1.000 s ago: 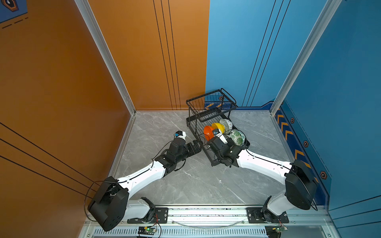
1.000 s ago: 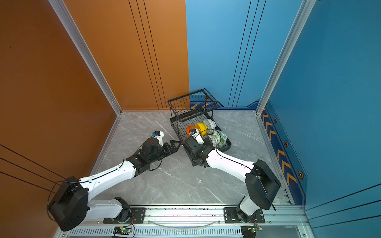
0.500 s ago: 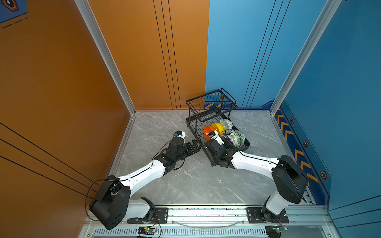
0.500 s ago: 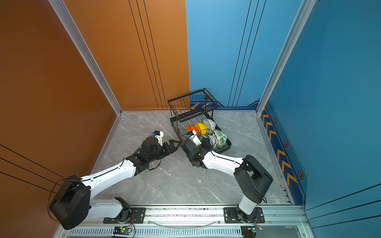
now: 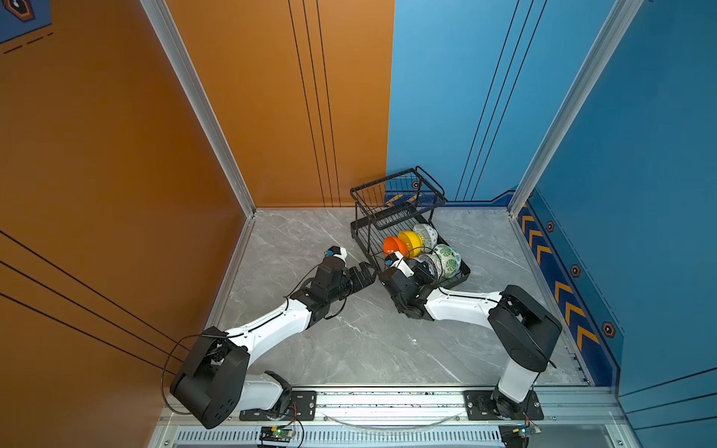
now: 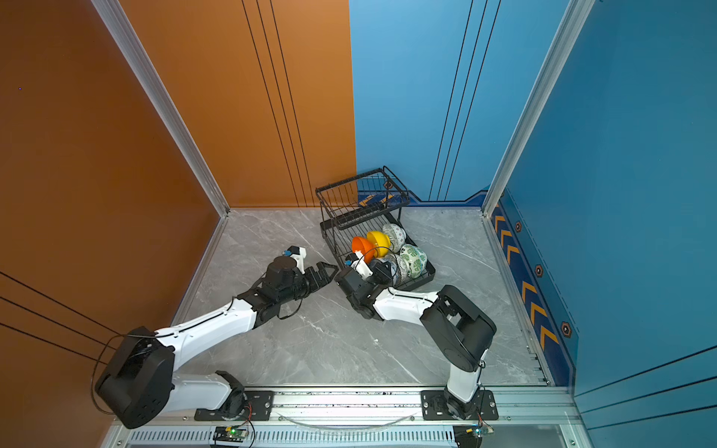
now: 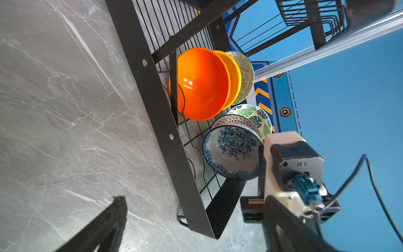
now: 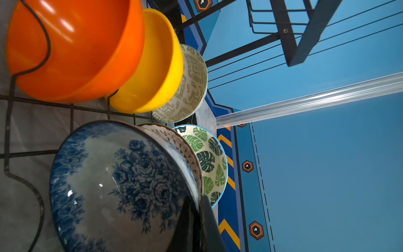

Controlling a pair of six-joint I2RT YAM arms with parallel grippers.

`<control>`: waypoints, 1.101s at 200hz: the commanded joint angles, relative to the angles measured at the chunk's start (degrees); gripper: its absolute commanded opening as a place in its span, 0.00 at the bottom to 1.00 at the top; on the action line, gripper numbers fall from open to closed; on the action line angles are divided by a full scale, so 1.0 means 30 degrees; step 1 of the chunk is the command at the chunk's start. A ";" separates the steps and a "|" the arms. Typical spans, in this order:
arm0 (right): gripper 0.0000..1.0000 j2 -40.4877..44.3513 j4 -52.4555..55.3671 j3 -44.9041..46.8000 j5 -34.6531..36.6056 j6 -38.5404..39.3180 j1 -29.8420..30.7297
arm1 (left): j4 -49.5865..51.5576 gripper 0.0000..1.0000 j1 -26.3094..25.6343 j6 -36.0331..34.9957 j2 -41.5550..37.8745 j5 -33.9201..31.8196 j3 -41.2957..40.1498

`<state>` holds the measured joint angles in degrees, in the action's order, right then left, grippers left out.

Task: Load bowls into a dish rack
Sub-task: Place the bowl in the dish rack.

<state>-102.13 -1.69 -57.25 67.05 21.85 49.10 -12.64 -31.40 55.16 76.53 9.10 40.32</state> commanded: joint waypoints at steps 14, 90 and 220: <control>0.00 -0.0156 -0.1674 0.0311 0.1072 0.1051 0.0094 | -0.0393 0.98 0.0192 0.0071 0.0206 0.0352 -0.0232; 0.00 -0.1127 -0.2051 0.0427 0.1075 0.1653 0.0359 | -0.0427 0.98 0.0287 0.0130 0.0157 0.0371 -0.0345; 0.00 -0.2202 0.3316 -0.0656 0.0230 -0.3209 0.1062 | -0.0650 0.98 0.0388 0.0341 0.0183 0.0494 -0.0663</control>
<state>-105.67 -1.19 -58.59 68.88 17.37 51.75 -13.50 -30.63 55.64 76.73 9.28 39.27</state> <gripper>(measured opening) 0.071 0.980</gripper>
